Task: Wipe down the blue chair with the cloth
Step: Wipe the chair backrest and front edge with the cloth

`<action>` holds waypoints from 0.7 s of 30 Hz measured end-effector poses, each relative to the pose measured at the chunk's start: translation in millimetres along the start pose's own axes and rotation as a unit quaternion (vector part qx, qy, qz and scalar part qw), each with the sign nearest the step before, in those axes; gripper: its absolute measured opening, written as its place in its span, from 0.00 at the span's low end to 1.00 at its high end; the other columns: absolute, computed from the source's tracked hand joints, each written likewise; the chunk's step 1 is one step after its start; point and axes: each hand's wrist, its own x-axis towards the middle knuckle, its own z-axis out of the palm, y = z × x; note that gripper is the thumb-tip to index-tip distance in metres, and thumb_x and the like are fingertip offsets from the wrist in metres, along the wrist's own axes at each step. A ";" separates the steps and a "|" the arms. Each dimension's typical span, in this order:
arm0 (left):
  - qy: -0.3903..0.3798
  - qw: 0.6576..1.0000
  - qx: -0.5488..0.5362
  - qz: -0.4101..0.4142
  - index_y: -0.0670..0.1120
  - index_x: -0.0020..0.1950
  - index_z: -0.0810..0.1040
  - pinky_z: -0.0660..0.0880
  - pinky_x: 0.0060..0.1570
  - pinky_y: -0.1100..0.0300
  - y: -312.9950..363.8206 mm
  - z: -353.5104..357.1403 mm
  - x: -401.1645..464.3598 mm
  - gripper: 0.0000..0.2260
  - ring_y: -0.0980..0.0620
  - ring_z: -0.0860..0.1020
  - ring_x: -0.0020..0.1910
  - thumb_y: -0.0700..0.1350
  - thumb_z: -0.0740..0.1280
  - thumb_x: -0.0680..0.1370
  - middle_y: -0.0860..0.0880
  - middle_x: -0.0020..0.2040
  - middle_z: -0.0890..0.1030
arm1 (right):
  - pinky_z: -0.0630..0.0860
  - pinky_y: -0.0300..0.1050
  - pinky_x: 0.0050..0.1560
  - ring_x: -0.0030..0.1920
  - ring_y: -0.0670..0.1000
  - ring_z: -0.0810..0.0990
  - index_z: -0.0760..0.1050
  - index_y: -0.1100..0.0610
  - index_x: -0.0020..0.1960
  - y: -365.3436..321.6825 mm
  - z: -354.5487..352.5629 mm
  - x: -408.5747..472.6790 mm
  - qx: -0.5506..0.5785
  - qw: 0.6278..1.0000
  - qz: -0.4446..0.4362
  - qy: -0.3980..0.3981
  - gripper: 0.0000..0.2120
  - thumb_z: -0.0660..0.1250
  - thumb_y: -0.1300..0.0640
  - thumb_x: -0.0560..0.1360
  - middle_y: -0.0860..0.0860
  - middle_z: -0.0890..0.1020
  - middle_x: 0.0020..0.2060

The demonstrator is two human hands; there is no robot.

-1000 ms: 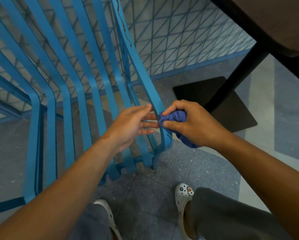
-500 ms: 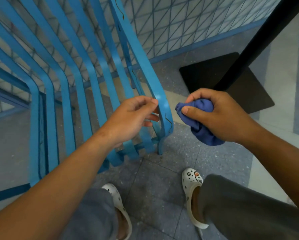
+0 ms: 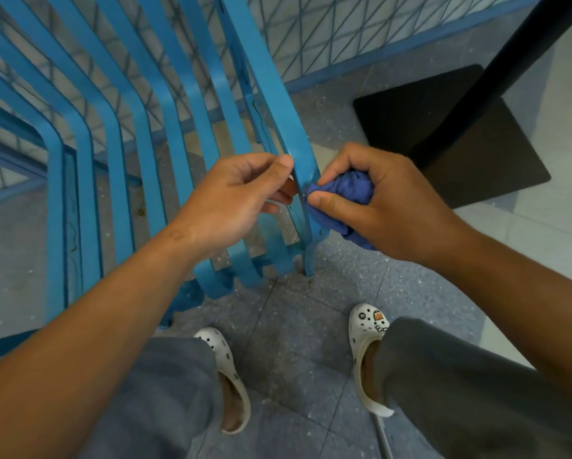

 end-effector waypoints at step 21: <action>-0.010 1.000 0.003 0.015 0.48 0.55 0.84 0.79 0.46 0.64 1.8 -4.3 -0.5 0.14 0.48 0.85 0.52 0.56 0.66 0.80 0.47 0.51 0.86 | 0.74 0.37 0.47 0.48 0.42 0.78 0.80 0.52 0.50 18.0 -31.8 -1.6 -0.098 0.990 -0.012 -0.096 0.08 0.75 0.50 0.73 0.45 0.77 0.47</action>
